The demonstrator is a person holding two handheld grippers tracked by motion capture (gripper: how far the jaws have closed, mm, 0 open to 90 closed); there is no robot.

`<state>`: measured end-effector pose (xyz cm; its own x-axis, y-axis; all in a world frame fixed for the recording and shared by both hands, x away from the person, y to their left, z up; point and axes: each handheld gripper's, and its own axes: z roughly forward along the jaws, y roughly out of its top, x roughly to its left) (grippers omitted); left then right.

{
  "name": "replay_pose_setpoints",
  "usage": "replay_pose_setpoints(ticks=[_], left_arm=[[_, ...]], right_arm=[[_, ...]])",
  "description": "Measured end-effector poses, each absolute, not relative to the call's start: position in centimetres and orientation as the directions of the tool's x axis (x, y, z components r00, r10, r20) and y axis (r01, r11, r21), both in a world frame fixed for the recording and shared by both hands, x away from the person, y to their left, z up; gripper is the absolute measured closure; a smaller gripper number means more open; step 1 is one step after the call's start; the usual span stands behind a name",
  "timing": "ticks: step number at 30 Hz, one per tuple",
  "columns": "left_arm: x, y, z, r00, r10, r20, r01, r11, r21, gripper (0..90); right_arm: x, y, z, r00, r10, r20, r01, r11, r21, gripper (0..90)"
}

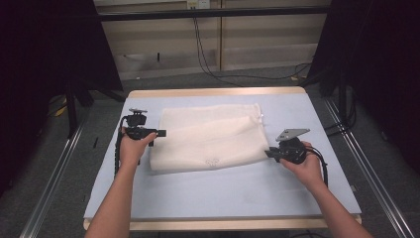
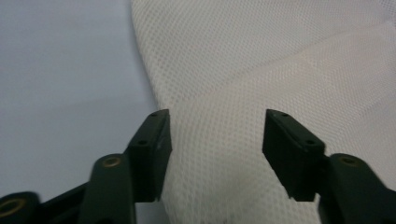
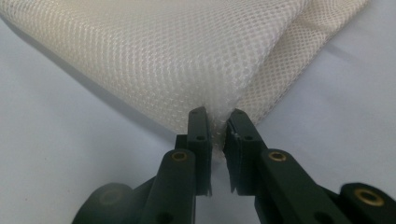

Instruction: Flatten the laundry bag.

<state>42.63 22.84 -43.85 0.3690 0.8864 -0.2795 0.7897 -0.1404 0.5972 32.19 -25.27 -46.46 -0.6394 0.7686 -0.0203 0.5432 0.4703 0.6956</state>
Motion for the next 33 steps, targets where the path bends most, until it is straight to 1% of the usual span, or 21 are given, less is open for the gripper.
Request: replay_pose_setpoints(ticks=[1,2,3,6,7,9,10,11,12,14,16,17,19,20,25,27,28,30,31,33], left_arm=[[42.4,22.8,-43.9,0.358,0.893,-0.271,0.784,-0.130,0.607,34.9],[42.1,23.1,-44.0,0.363,0.897,-0.254,0.782,-0.145,0.606,34.9],[41.8,23.3,-44.2,0.352,0.900,-0.256,0.787,-0.137,0.601,35.0],[41.0,23.9,-45.3,0.338,0.895,-0.290,0.805,-0.116,0.582,35.1],[40.7,23.9,-45.6,0.339,0.890,-0.306,0.813,-0.114,0.571,36.2],[40.4,23.9,-46.1,0.346,0.863,-0.367,0.827,-0.097,0.553,40.0],[40.4,23.8,-46.2,0.345,0.858,-0.379,0.834,-0.095,0.544,44.1],[40.4,23.7,-46.3,0.341,0.858,-0.384,0.841,-0.095,0.533,45.0],[40.4,23.6,-46.4,0.339,0.863,-0.374,0.841,-0.100,0.531,48.1],[40.5,23.3,-46.6,0.325,0.866,-0.379,0.848,-0.090,0.522,59.1],[40.7,23.0,-46.5,0.321,0.877,-0.358,0.840,-0.090,0.535,75.4],[40.9,22.9,-46.4,0.313,0.877,-0.365,0.841,-0.077,0.536,80.3],[41.3,22.7,-46.4,0.330,0.873,-0.358,0.830,-0.088,0.551,82.7],[41.5,22.7,-46.4,0.333,0.872,-0.359,0.829,-0.090,0.551,83.5],[43.2,22.0,-46.3,0.344,0.879,-0.330,0.776,-0.068,0.627,83.7],[44.0,21.5,-46.2,0.339,0.880,-0.332,0.767,-0.054,0.640,83.4],[44.3,21.5,-46.1,0.361,0.877,-0.317,0.765,-0.083,0.639,83.2],[44.7,21.2,-45.9,0.363,0.876,-0.319,0.766,-0.085,0.637,81.1],[44.8,21.1,-45.7,0.364,0.874,-0.322,0.759,-0.078,0.646,78.1],[45.1,21.1,-45.6,0.372,0.869,-0.326,0.741,-0.066,0.669,65.1]], right_arm=[[32.0,-25.2,-46.4,-0.640,0.768,-0.027,0.542,0.476,0.693,80.9],[32.0,-25.2,-46.4,-0.640,0.768,-0.027,0.542,0.476,0.693,80.9],[31.9,-25.2,-46.5,-0.640,0.768,-0.027,0.544,0.478,0.690,80.7],[31.7,-25.3,-46.7,-0.645,0.764,-0.021,0.545,0.479,0.688,80.4],[31.6,-25.3,-46.7,-0.640,0.767,-0.033,0.544,0.484,0.685,80.4],[31.5,-25.4,-46.8,-0.641,0.767,-0.035,0.541,0.483,0.688,80.2],[31.4,-25.4,-46.7,-0.641,0.767,-0.033,0.547,0.486,0.681,80.1],[31.4,-25.4,-46.8,-0.644,0.765,-0.027,0.547,0.485,0.683,80.2],[31.5,-25.4,-46.8,-0.644,0.764,-0.029,0.547,0.487,0.681,80.3],[31.5,-25.3,-46.9,-0.639,0.768,-0.031,0.550,0.486,0.679,80.8],[31.7,-25.4,-46.9,-0.637,0.770,-0.025,0.555,0.481,0.678,81.4],[31.7,-25.3,-46.9,-0.634,0.772,-0.031,0.554,0.482,0.679,81.7],[32.0,-25.3,-46.9,-0.636,0.771,-0.033,0.551,0.483,0.680,82.2],[32.3,-25.4,-46.9,-0.622,0.782,-0.043,0.556,0.480,0.679,82.7],[33.7,-25.7,-47.0,-0.608,0.793,-0.036,0.560,0.461,0.688,83.1],[34.4,-25.8,-47.0,-0.584,0.810,-0.053,0.566,0.453,0.689,83.1],[34.8,-25.9,-47.1,-0.580,0.813,-0.050,0.565,0.446,0.694,83.0],[35.3,-26.1,-47.1,-0.568,0.822,-0.038,0.577,0.431,0.694,82.4],[35.4,-26.2,-47.1,-0.576,0.817,-0.027,0.578,0.431,0.693,81.8],[35.2,-26.2,-47.2,-0.582,0.813,-0.022,0.578,0.432,0.692,81.1]])
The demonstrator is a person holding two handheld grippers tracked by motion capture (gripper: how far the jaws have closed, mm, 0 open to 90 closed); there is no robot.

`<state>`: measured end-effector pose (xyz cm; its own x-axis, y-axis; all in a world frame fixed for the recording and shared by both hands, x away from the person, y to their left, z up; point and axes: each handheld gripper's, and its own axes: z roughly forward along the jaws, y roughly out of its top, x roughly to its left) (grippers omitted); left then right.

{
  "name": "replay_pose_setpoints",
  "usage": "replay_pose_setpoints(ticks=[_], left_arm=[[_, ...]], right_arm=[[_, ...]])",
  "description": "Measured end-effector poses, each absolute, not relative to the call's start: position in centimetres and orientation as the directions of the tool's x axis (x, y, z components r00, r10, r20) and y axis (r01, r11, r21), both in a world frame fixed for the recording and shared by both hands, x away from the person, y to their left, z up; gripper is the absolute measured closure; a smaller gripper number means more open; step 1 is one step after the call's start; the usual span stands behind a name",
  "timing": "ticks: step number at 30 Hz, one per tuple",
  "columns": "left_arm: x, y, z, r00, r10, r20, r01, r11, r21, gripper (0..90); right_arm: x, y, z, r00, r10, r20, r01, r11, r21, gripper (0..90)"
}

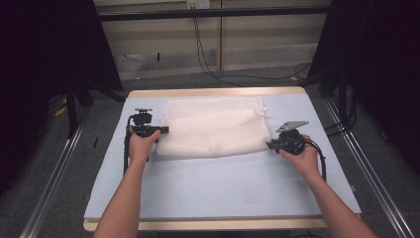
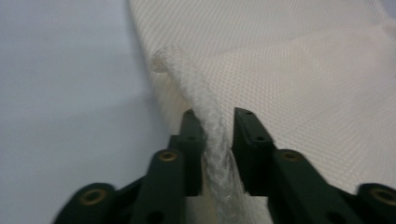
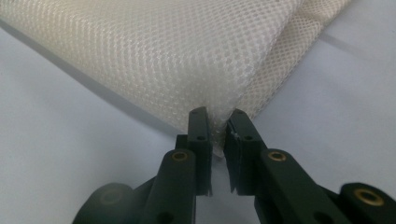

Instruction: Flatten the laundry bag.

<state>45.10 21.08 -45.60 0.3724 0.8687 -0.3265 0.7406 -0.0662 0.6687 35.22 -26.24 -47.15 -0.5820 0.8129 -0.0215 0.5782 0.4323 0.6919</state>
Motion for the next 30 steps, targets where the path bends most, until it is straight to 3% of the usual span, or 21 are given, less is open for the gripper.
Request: replay_pose_setpoints(ticks=[1,6,7,10,12,23,30], left_arm=[[45.3,21.1,-45.6,0.374,0.874,-0.310,0.732,-0.072,0.677,60.2],[46.2,20.8,-45.9,0.347,0.873,-0.344,0.736,-0.026,0.676,62.8],[46.3,20.7,-45.7,0.347,0.873,-0.341,0.737,-0.029,0.675,64.4],[46.2,20.4,-45.0,0.376,0.859,-0.347,0.714,-0.030,0.700,80.7],[45.9,20.2,-44.5,0.398,0.842,-0.366,0.715,-0.035,0.698,82.4],[43.2,20.0,-41.7,0.558,0.761,-0.330,0.636,-0.137,0.759,83.2],[41.4,18.1,-41.2,0.650,0.690,-0.319,0.604,-0.214,0.768,83.4]], right_arm=[[35.2,-26.4,-47.2,-0.585,0.811,-0.025,0.574,0.435,0.693,81.0],[35.0,-26.4,-47.3,-0.586,0.810,-0.029,0.570,0.437,0.696,80.0],[35.0,-26.4,-47.3,-0.585,0.811,-0.034,0.569,0.439,0.696,79.5],[34.9,-26.4,-47.2,-0.580,0.814,-0.029,0.578,0.436,0.690,77.0],[34.8,-26.4,-47.2,-0.578,0.815,-0.031,0.577,0.436,0.691,75.6],[33.8,-26.0,-46.7,-0.536,0.844,-0.028,0.605,0.407,0.684,51.3],[33.2,-25.8,-46.7,-0.530,0.847,-0.033,0.610,0.408,0.679,49.7]])
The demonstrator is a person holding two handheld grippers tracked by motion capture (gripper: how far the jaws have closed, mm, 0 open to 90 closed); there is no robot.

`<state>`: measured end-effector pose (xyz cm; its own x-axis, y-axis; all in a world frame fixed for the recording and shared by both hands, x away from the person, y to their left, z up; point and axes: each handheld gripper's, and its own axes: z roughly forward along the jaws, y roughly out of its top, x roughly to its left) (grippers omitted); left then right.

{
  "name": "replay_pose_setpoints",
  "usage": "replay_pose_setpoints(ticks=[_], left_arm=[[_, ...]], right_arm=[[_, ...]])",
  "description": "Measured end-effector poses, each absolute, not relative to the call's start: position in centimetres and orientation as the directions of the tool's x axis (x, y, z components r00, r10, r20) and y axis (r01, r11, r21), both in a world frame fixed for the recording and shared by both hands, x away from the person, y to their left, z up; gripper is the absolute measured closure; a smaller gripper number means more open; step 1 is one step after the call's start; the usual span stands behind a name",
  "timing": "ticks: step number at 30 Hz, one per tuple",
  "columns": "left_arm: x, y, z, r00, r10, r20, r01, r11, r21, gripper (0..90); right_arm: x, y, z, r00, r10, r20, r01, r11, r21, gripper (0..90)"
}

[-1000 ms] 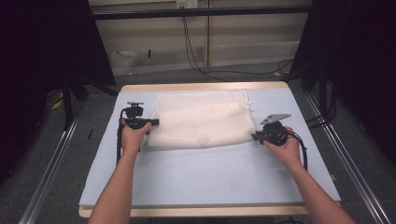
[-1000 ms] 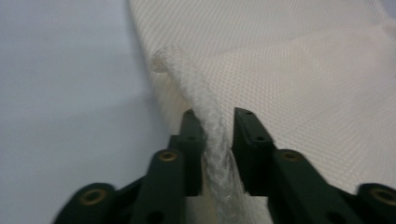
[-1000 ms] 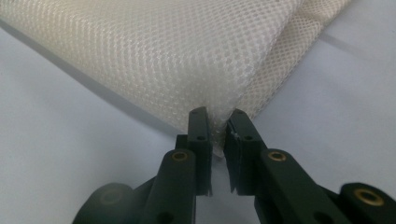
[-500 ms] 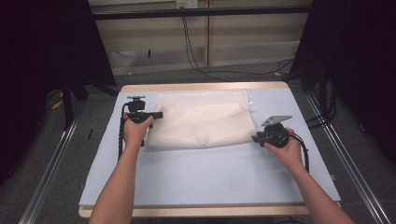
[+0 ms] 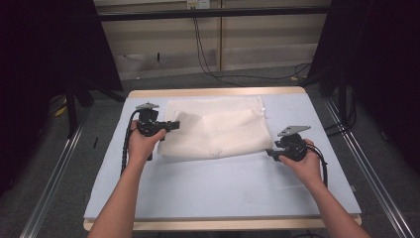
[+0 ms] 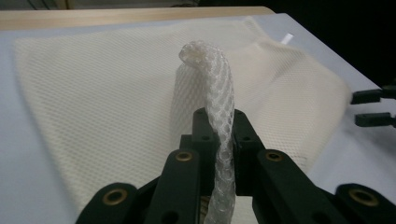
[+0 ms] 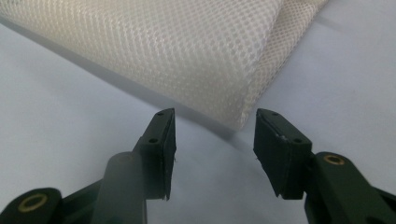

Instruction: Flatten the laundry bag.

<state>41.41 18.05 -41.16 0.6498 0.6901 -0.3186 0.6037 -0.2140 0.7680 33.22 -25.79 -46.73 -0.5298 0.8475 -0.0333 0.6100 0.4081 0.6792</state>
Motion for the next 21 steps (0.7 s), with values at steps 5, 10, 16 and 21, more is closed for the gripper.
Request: replay_pose_setpoints(ticks=[5,10,16,21], left_arm=[[40.0,16.8,-41.4,0.687,0.662,-0.298,0.601,-0.289,0.745,83.5],[38.8,16.8,-42.5,0.674,0.661,-0.329,0.614,-0.254,0.747,83.4],[37.4,17.6,-43.8,0.666,0.655,-0.356,0.625,-0.231,0.745,83.4],[36.3,17.8,-44.5,0.672,0.642,-0.368,0.626,-0.228,0.746,83.4]], right_arm=[[32.7,-26.0,-46.6,-0.520,0.853,-0.038,0.611,0.402,0.682,47.8],[32.2,-26.0,-46.3,-0.513,0.857,-0.044,0.610,0.400,0.685,46.5],[31.8,-25.5,-46.5,-0.523,0.851,-0.053,0.601,0.412,0.685,46.0],[31.6,-25.1,-46.4,-0.518,0.854,-0.045,0.607,0.404,0.685,44.2]])
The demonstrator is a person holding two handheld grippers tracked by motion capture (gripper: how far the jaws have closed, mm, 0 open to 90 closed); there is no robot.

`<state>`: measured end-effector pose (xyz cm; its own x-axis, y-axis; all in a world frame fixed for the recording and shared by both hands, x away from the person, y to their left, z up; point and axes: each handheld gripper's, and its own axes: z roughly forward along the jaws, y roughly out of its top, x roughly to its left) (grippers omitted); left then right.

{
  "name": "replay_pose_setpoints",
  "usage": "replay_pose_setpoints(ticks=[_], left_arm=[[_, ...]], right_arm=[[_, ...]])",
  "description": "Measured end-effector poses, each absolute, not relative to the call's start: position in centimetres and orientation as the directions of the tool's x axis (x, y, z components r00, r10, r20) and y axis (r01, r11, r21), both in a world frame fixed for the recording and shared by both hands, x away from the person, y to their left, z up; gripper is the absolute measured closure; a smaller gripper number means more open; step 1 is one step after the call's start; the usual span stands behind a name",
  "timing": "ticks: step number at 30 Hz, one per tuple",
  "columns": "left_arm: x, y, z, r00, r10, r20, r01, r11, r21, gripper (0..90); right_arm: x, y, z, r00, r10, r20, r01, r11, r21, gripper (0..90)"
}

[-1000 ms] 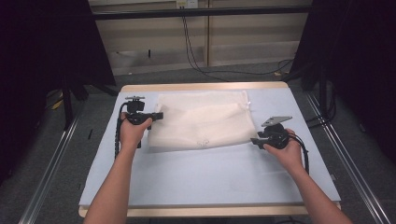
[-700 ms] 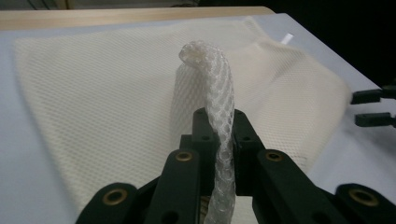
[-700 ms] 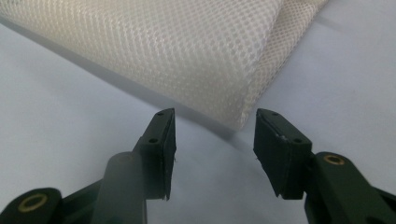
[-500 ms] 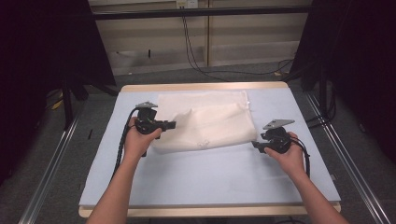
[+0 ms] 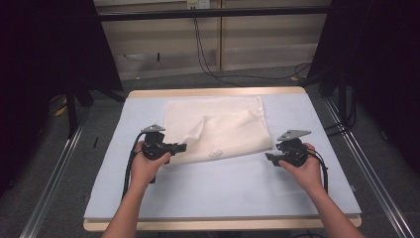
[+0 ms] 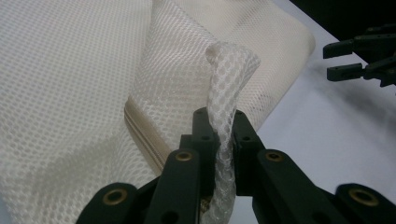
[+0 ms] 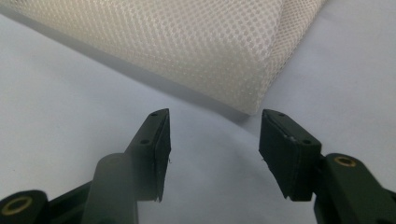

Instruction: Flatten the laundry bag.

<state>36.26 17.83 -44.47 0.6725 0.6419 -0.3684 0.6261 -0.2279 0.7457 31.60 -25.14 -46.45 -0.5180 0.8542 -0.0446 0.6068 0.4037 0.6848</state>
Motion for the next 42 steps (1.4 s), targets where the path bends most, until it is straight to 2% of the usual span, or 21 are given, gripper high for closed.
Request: replay_pose_setpoints(ticks=[8,14,26,35,42], left_arm=[[34.8,18.2,-45.7,0.685,0.628,-0.370,0.620,-0.235,0.749,83.4],[34.1,18.3,-46.5,0.693,0.623,-0.364,0.619,-0.255,0.743,83.4],[33.1,18.8,-47.3,0.692,0.609,-0.387,0.637,-0.263,0.725,83.4],[32.7,19.2,-47.7,0.686,0.605,-0.405,0.650,-0.259,0.715,83.3],[32.3,19.6,-47.7,0.691,0.595,-0.410,0.653,-0.270,0.708,83.3]], right_arm=[[31.4,-24.9,-46.2,-0.514,0.857,-0.044,0.608,0.400,0.686,39.8],[31.2,-24.7,-45.7,-0.496,0.868,-0.010,0.625,0.365,0.690,31.4],[31.4,-23.8,-45.0,-0.481,0.877,-0.002,0.624,0.344,0.702,28.0],[33.5,-23.4,-44.8,-0.461,0.887,0.014,0.626,0.314,0.714,24.0],[36.4,-23.3,-44.8,-0.426,0.903,0.060,0.635,0.251,0.731,24.5]])
